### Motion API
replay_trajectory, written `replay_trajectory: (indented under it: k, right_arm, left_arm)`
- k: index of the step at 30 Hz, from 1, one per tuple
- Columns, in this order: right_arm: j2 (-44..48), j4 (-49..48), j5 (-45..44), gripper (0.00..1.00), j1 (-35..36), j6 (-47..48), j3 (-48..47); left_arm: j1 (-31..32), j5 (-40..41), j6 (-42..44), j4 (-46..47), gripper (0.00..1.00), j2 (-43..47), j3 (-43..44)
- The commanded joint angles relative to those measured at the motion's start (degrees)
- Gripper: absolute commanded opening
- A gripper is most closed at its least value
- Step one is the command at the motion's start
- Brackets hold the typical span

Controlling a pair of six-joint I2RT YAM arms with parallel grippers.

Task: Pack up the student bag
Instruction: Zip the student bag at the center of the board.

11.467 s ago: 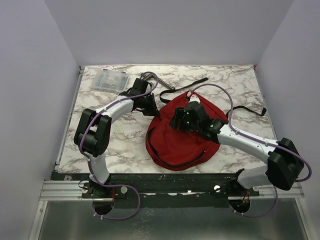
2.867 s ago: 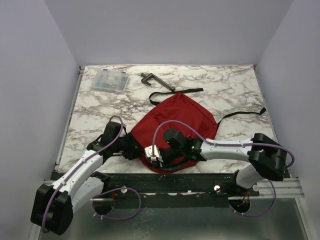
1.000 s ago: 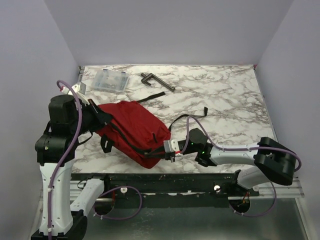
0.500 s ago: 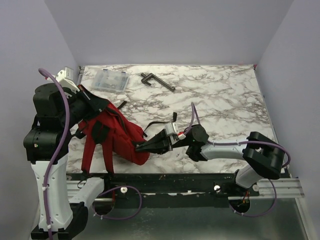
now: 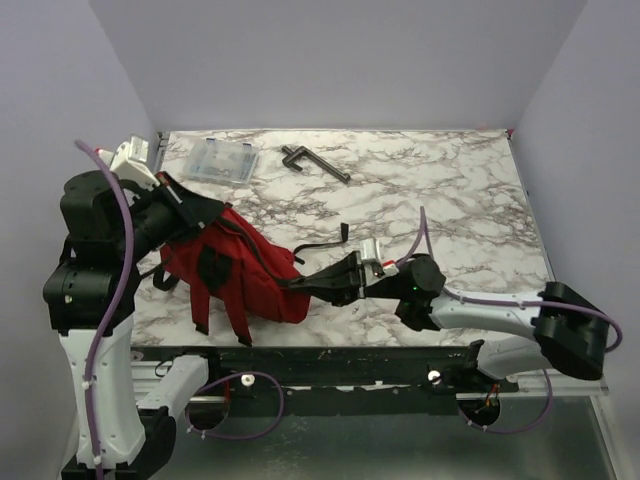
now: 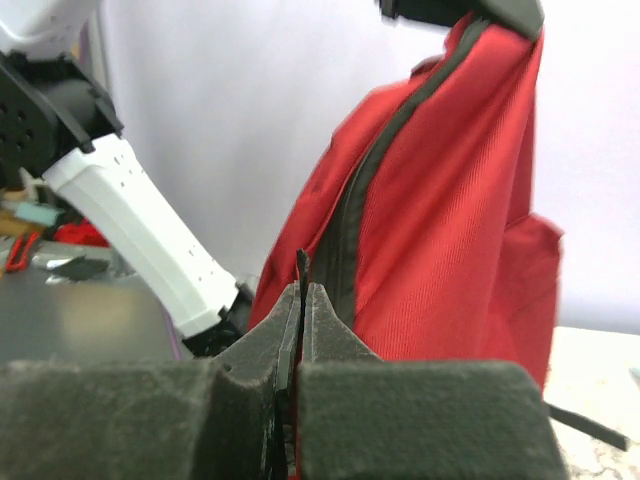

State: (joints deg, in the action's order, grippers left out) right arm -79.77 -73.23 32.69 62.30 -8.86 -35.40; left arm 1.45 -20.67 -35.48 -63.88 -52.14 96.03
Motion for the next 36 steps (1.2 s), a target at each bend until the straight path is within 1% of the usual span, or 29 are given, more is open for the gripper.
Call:
replay_trajectory:
  k: [1,3,5,8,10,13,14,15,18,20,23,25,27,28,31,32,35,36]
  right_arm:
    - [10.3,15.6,-9.7,0.01,0.4,8.2,-1.0]
    - [14.7,22.7,-12.1,0.01,0.4,13.4,-1.3]
    - [20.4,30.0,-15.2,0.01,0.4,16.5,-1.6]
    - [28.6,39.8,-20.7,0.01,0.4,20.4,-1.5]
    - [33.6,47.5,-23.6,0.01,0.4,22.8,-2.7]
    - [39.5,58.8,-26.3,0.01,0.4,25.0,-5.6]
    - [41.0,61.1,-26.8,0.01,0.4,25.2,-6.5]
    - [42.1,63.5,-27.4,0.00,0.4,25.3,-7.2]
    - [42.9,66.7,-27.4,0.01,0.4,25.2,-8.3]
    - [41.0,67.4,-25.9,0.01,0.4,25.1,-8.4]
    - [35.7,68.1,-21.8,0.01,0.4,25.8,-7.7]
    - [32.7,66.8,-18.9,0.00,0.4,26.1,-5.4]
    - [29.9,62.1,-15.7,0.01,0.4,27.3,-1.1]
    - [28.5,58.0,-14.2,0.01,0.4,27.6,1.9]
    - [21.3,46.0,-12.1,0.01,0.4,27.0,7.6]
    - [17.8,43.5,-11.7,0.01,0.4,26.5,8.1]
    - [10.4,37.8,-9.1,0.01,0.4,24.3,7.4]
    - [8.3,35.6,-8.4,0.01,0.4,23.2,7.4]
  left_arm:
    - [2.8,-22.2,-5.3,19.8,0.00,-8.0,-0.5]
    - [9.3,-21.2,-6.1,22.8,0.00,-12.0,1.9]
    - [16.5,-19.2,-6.9,24.2,0.00,-16.9,7.1]
    - [23.5,-20.8,-10.9,28.2,0.00,-25.8,16.9]
    - [27.3,-21.3,-11.5,28.5,0.00,-31.9,26.2]
    - [30.8,-23.9,-14.7,28.9,0.00,-40.8,39.9]
    - [31.5,-24.9,-16.0,29.0,0.00,-43.6,43.0]
    - [31.8,-25.7,-17.1,30.1,0.00,-44.8,43.9]
    - [31.5,-25.1,-15.9,31.2,0.00,-44.2,39.5]
    - [31.0,-23.6,-13.1,31.3,0.00,-41.8,32.3]
    - [28.3,-24.6,-9.1,31.5,0.00,-38.3,18.0]
    - [26.0,-25.9,-5.9,31.3,0.00,-36.0,7.8]
    - [23.5,-26.1,-0.3,29.8,0.00,-34.9,-0.7]
    - [22.1,-25.3,3.2,27.8,0.00,-35.1,-4.1]
    - [18.0,-23.5,12.3,22.4,0.00,-37.2,-10.4]
    - [17.2,-21.1,14.3,21.3,0.00,-38.0,-12.3]
    - [15.2,-17.0,17.8,19.7,0.06,-40.0,-16.2]
    - [14.8,-15.8,18.1,19.5,0.10,-40.0,-17.1]
